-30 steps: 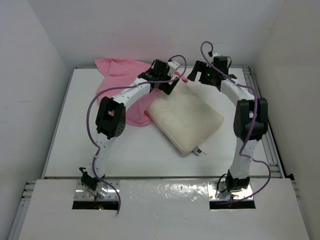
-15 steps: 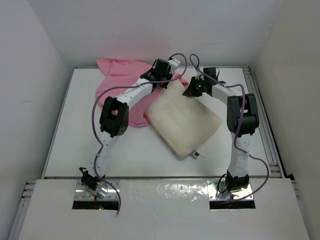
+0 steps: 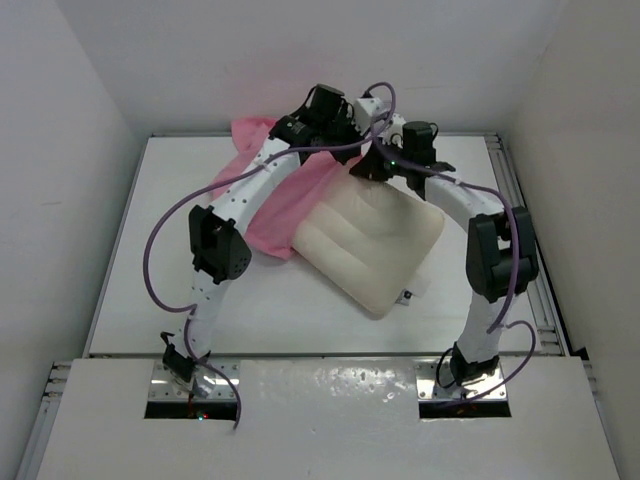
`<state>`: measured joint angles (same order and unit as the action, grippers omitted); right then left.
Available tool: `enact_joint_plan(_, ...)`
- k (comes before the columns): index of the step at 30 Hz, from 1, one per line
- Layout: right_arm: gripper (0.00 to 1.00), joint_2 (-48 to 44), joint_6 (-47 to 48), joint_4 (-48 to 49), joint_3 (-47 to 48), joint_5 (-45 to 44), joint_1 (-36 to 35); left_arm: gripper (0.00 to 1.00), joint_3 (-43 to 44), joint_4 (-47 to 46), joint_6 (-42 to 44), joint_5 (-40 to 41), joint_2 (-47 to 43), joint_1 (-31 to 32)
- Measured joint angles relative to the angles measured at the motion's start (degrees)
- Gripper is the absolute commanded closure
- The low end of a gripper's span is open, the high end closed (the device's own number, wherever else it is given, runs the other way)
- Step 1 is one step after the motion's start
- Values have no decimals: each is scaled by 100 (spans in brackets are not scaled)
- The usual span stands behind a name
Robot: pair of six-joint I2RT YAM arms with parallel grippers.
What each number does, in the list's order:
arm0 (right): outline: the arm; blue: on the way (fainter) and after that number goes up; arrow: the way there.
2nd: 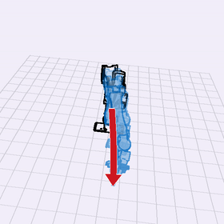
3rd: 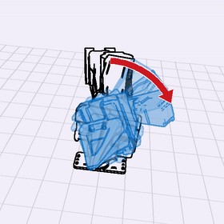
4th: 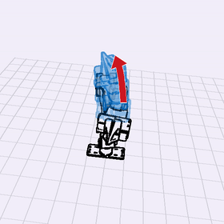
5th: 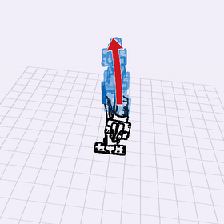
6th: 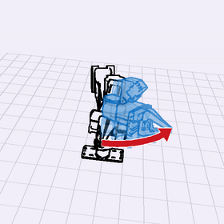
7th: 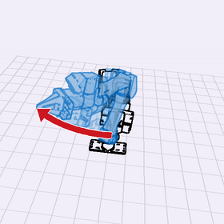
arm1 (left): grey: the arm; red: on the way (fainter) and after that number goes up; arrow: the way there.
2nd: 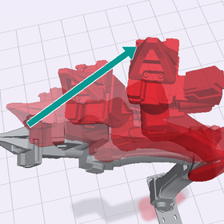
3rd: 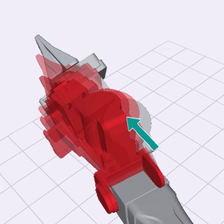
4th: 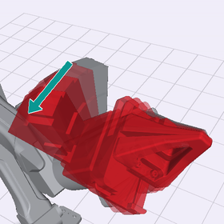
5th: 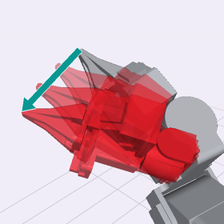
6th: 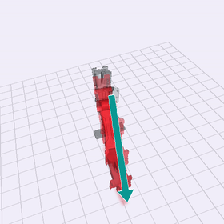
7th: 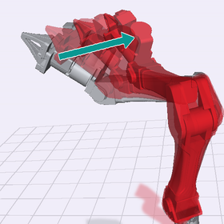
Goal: Put the pillow into the pillowcase
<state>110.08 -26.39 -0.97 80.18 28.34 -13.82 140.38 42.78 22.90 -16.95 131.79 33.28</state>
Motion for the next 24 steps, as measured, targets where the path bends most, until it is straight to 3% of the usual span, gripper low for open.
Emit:
enact_joint_plan(9, 100, -256, -1853, 1591, -673, -409, 208, 100, -98, 883, 511, -1069, -212, 66)
enact_joint_plan(10, 96, -210, -2044, 1600, -699, -487, 225, 100, -254, 903, 540, -1141, -275, 74)
enact_joint_plan(11, 84, -151, -2170, 1591, -704, -564, 251, 100, -372, 940, 560, -1172, -319, 81)
enact_joint_plan(13, 49, -24, -2323, 1508, -693, -664, 282, 88, -649, 929, 564, -1172, -389, 90)
enact_joint_plan(14, 23, 42, -2310, 1375, -638, -708, 289, 80, -782, 925, 544, -1147, -409, 90)
enact_joint_plan(15, 17, 109, -2284, 1226, -546, -732, 302, 75, -881, 931, 514, -1121, -413, 90)
enact_joint_plan(16, 13, 164, -2153, 1012, -426, -728, 326, 59, -986, 914, 461, -1073, -415, 87)
enact_joint_plan(17, 7, 188, -1985, 730, -319, -723, 363, 49, -1091, 883, 402, -992, -420, 85)
enact_joint_plan(19, 6, 184, -1598, 153, -144, -713, 422, 37, -1272, 826, 271, -726, -437, 72)
enact_joint_plan(24, 4, 37, -527, -1176, -79, -682, 833, 23, -1926, 413, 238, 391, -546, 87)
